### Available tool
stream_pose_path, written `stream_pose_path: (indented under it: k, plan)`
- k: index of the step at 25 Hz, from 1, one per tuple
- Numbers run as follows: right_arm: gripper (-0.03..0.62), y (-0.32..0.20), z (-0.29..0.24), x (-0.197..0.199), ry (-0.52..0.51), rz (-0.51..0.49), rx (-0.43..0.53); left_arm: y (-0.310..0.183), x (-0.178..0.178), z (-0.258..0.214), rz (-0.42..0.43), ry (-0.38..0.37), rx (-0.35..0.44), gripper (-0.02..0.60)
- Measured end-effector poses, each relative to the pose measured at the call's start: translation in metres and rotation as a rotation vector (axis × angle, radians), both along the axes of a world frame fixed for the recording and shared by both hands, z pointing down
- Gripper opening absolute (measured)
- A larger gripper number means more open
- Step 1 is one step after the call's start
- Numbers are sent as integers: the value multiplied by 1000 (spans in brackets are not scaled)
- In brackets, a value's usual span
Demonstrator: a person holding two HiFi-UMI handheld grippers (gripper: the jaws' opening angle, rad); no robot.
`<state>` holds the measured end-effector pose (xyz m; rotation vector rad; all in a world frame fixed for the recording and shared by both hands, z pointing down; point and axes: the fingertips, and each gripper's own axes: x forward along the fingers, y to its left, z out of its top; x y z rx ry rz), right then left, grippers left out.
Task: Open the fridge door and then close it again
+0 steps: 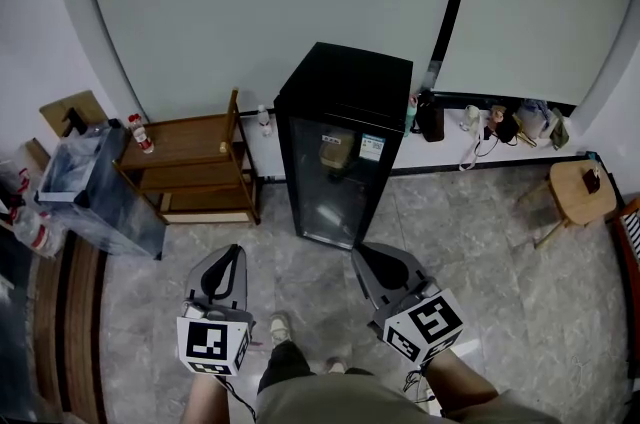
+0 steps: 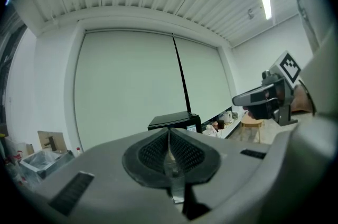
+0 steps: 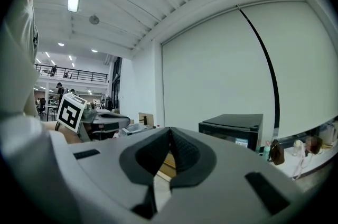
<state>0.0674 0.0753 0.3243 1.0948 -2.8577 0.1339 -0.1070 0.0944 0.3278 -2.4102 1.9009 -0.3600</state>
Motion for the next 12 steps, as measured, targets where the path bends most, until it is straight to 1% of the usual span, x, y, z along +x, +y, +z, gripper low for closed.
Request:
stream_pose_path:
  k: [6,12]
  plan:
    - [-3,-42,1,-29,19,30,-11,-48,-32,4,24,11,-9,12]
    - [-3,-81,1,-61,27,83,-17,-94,-64,4,78,13,-16,13]
